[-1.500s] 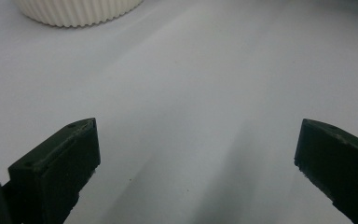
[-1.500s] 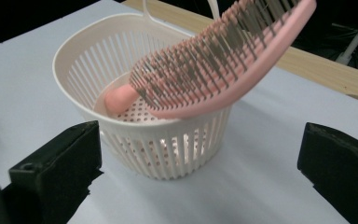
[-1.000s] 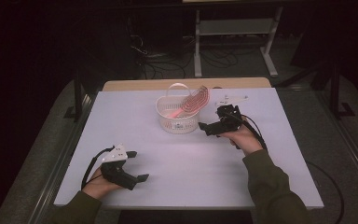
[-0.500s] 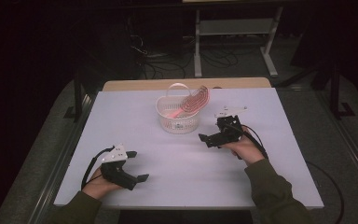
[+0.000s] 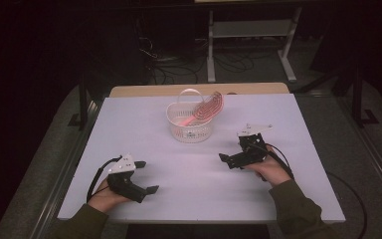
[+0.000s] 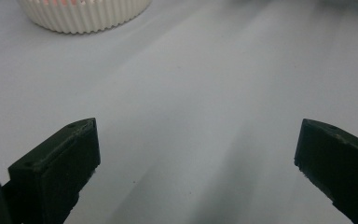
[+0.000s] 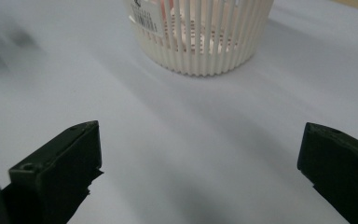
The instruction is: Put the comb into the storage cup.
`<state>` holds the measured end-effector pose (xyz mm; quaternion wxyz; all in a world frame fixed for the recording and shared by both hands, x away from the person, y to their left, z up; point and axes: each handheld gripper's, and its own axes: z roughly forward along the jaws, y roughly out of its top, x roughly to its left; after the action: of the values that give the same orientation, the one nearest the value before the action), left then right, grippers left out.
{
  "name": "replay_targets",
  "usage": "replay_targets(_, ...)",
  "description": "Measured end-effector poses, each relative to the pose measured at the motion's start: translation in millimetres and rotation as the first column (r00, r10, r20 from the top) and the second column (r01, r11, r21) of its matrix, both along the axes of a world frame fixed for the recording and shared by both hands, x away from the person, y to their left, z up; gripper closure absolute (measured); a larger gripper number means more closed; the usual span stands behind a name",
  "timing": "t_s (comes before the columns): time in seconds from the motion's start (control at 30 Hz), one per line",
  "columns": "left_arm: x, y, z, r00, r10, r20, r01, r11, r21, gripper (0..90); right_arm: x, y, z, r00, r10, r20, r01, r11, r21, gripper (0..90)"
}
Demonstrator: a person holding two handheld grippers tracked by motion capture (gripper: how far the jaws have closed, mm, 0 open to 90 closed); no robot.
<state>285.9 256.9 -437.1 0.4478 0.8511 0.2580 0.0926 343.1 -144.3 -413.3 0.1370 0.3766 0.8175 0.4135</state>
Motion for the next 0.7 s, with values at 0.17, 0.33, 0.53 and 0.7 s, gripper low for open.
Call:
replay_targets(0.17, 0.7, 0.3, 0.1, 1.0000, -0.001, 0.005, 0.001, 1.0000, 0.001, 0.0, -9.4, -6.1, -4.0, 1.0000, 0.003, -0.005, -0.003, 1.000, 0.003, 0.0)
replay_targets(0.33, 1.2, 0.4, 0.1, 1.0000, -0.002, 0.005, 0.002, 1.0000, 0.001, 0.0, -18.2, -9.9, -7.0, 0.9998, 0.014, -0.011, -0.014, 1.000, -0.001, 0.0)
replay_targets(0.53, 1.4, 0.1, 0.3, 1.0000, -0.001, 0.006, 0.001, 1.0000, 0.002, 0.0, -29.8, -13.8, -12.0, 0.9997, 0.019, -0.018, -0.019, 1.000, 0.005, 0.0)
replay_targets(0.7, 1.6, 0.0, 0.9, 1.0000, 0.003, 0.007, -0.003, 1.0000, -0.003, 0.0, -37.9, -18.9, -17.7, 0.9994, 0.012, -0.033, -0.011, 1.000, 0.008, 0.0)
